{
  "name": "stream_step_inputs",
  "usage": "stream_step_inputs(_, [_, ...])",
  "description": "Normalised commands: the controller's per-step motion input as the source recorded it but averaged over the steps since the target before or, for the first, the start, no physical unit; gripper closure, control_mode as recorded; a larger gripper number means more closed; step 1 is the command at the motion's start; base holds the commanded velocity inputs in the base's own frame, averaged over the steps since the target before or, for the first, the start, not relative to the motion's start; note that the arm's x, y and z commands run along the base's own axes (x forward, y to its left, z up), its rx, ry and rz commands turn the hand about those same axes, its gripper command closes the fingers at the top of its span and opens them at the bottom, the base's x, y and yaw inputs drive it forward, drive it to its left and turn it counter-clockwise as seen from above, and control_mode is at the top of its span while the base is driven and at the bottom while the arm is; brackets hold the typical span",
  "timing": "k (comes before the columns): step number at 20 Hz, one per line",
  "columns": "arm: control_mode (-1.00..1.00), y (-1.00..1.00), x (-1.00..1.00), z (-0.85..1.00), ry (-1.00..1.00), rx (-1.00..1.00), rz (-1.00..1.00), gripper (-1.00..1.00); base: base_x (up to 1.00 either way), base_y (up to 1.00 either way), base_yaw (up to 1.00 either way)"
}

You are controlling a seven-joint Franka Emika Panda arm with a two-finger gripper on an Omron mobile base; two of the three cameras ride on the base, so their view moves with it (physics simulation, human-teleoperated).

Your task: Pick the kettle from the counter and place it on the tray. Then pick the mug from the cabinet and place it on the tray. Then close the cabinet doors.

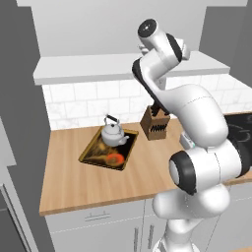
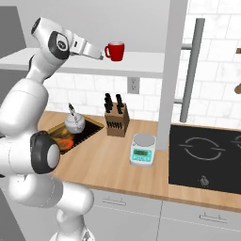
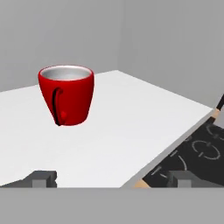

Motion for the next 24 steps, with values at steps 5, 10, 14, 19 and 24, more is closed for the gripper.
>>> stream_step_inputs(5, [-1.0, 0.0, 0.19, 0.0, 0.0, 0.0, -0.02, -1.0, 0.0, 0.0, 0.0])
stream_step_inputs(10, [-1.0, -0.01, 0.17, 0.0, 0.0, 0.0, -0.01, -1.0, 0.0, 0.0, 0.0])
stream_step_inputs(14, [-1.0, -0.05, 0.22, 0.0, 0.0, 0.0, -0.02, -1.0, 0.0, 0.0, 0.0])
stream_step_inputs(19, [-1.0, 0.0, 0.23, 0.0, 0.01, 0.0, -0.02, -1.0, 0.0, 0.0, 0.0])
stream_step_inputs(24, [-1.0, 0.0, 0.29, 0.0, 0.04, -0.01, -0.04, -1.0, 0.0, 0.0, 0.0])
